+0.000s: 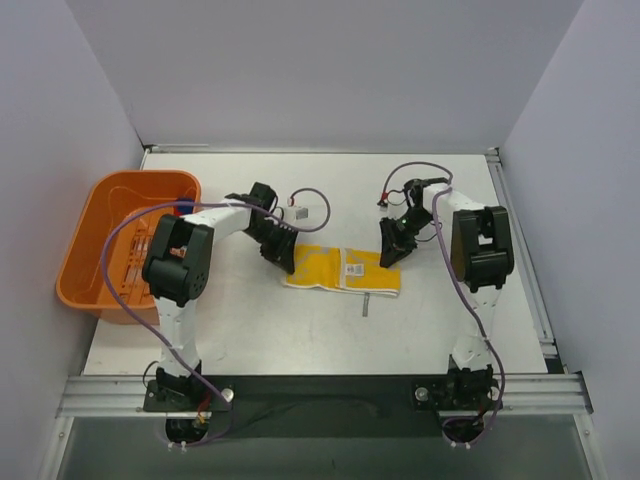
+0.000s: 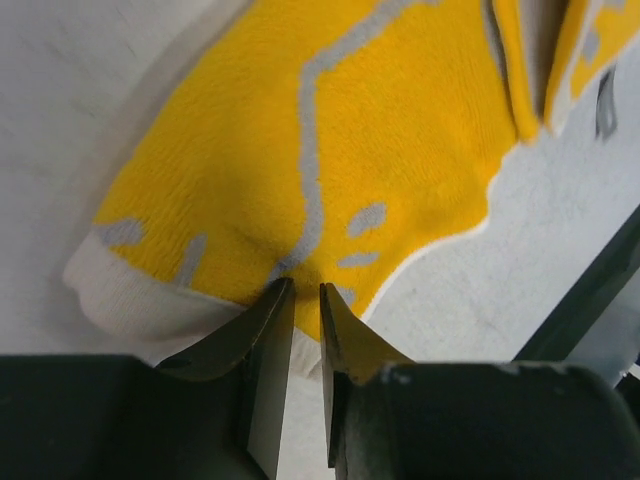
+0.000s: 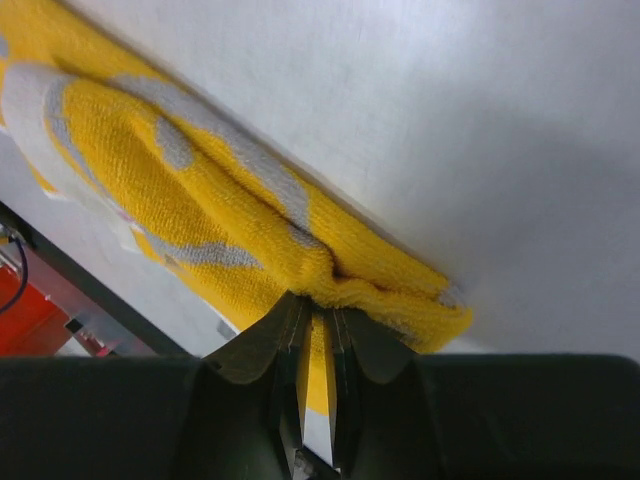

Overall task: Roll the towels
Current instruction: Fold the towel

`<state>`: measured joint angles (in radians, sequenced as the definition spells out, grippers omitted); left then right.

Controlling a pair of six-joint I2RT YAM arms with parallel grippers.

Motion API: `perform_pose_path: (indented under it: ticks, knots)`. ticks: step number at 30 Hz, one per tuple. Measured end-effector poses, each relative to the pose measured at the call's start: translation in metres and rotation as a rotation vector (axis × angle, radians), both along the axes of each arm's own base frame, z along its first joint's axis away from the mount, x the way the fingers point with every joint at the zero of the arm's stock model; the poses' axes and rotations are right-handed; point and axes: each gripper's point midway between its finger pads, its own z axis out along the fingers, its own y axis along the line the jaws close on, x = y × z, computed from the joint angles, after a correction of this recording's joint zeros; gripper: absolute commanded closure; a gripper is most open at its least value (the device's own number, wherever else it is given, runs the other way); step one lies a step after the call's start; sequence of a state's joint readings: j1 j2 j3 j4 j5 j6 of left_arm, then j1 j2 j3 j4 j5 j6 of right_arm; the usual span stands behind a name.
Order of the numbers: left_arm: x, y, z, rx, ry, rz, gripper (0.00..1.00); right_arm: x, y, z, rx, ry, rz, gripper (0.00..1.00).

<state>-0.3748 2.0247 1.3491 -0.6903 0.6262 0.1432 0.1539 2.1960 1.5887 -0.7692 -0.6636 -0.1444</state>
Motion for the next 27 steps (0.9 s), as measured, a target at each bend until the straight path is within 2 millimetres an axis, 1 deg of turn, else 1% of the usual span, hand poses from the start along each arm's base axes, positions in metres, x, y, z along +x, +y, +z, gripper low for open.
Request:
perform_pose_path:
  ticks: [2,3,4,5,7,9,11,13,15,17,18,19,21,24,25,27]
  knots:
    - [0.018,-0.002,0.0,0.01,-0.016,-0.002,0.72,-0.025,-0.002,0.003,-0.01,0.031,0.01,0.85]
    - [0.032,-0.005,0.0,0.01,-0.034,-0.002,0.7,-0.038,-0.002,0.004,-0.009,0.046,0.014,0.79]
    - [0.047,-0.007,0.001,0.011,-0.059,-0.003,0.68,-0.053,0.001,0.007,-0.007,0.069,0.024,0.77]
    - [0.062,-0.01,0.003,0.013,-0.086,-0.003,0.64,-0.068,0.006,0.01,0.006,0.089,0.041,0.75]
    - [0.099,-0.014,0.009,0.019,-0.178,-0.003,0.58,-0.094,0.024,0.024,0.058,0.114,0.087,0.72]
    - [0.123,-0.015,0.022,0.018,-0.255,-0.004,0.56,-0.111,0.045,0.045,0.127,0.101,0.142,0.71]
    - [0.133,-0.014,0.037,0.008,-0.303,-0.004,0.55,-0.113,0.055,0.064,0.18,0.058,0.17,0.7]
    - [0.13,-0.01,0.049,0.003,-0.323,-0.004,0.55,-0.102,0.052,0.078,0.201,0.012,0.151,0.69]
    - [0.116,-0.006,0.057,-0.001,-0.317,-0.004,0.56,-0.081,0.04,0.085,0.208,-0.032,0.1,0.69]
    - [0.094,-0.003,0.061,-0.008,-0.287,-0.005,0.57,-0.063,0.027,0.083,0.2,-0.05,0.049,0.69]
    - [0.082,-0.002,0.06,-0.01,-0.263,-0.005,0.57,-0.055,0.019,0.077,0.187,-0.049,0.023,0.69]
    - [0.071,-0.003,0.057,-0.012,-0.241,-0.007,0.57,-0.052,0.015,0.071,0.178,-0.04,0.012,0.69]
    - [0.045,-0.007,0.045,-0.011,-0.171,-0.016,0.57,-0.053,0.013,0.056,0.157,-0.002,0.008,0.7]
    - [0.021,-0.015,0.027,0.0,-0.097,-0.026,0.59,-0.06,0.02,0.036,0.135,0.048,0.031,0.73]
    - [0.017,-0.018,0.023,0.004,-0.078,-0.028,0.59,-0.064,0.021,0.029,0.127,0.064,0.038,0.74]
    - [0.016,-0.024,0.017,-0.001,-0.069,-0.032,0.6,-0.075,0.025,0.018,0.108,0.099,0.058,0.75]
